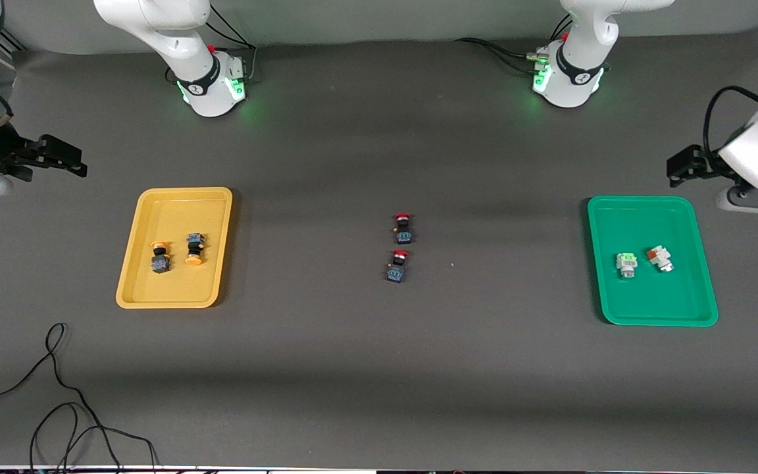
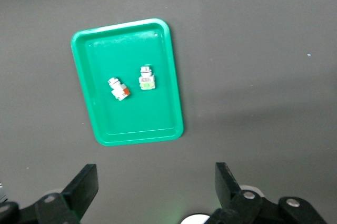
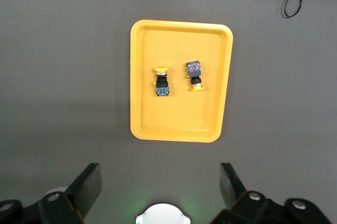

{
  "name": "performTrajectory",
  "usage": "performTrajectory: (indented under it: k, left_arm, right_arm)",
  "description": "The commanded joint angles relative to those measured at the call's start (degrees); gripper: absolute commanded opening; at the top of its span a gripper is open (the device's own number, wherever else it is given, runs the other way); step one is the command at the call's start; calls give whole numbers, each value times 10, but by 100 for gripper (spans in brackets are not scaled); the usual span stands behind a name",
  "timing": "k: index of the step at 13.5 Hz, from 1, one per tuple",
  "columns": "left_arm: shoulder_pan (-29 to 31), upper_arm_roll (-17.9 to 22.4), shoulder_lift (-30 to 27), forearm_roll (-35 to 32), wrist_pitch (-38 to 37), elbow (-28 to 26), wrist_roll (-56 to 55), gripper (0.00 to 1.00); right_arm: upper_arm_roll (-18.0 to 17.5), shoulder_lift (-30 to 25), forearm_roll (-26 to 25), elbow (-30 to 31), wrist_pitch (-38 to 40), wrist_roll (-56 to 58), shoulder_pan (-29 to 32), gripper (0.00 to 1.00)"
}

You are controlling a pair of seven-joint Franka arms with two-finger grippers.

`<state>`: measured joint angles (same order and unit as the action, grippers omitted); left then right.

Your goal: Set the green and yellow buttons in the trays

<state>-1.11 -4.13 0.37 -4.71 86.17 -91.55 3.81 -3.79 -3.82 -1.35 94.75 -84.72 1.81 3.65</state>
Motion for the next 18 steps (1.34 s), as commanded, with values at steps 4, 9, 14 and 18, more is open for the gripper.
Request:
performTrajectory:
  k: [4,9,14,18]
  left_arm:
    - [-14,20,-5,43,22,-1,-52,99]
    - [-10,20,-4,41,23,-1,-57,99]
    - [-6,20,-3,39,22,0,-53,99]
    - [-6,19,-2,40,22,1,-54,99]
  right_arm:
    - [15,11,-27,-18,-12,-36,-57,100]
    - [25,23,-26,-24,-11,-41,-59,100]
    - [25,25,-23,-25,-12,-44,-60,100]
    - [26,26,-19,-25,-17,-44,-58,100]
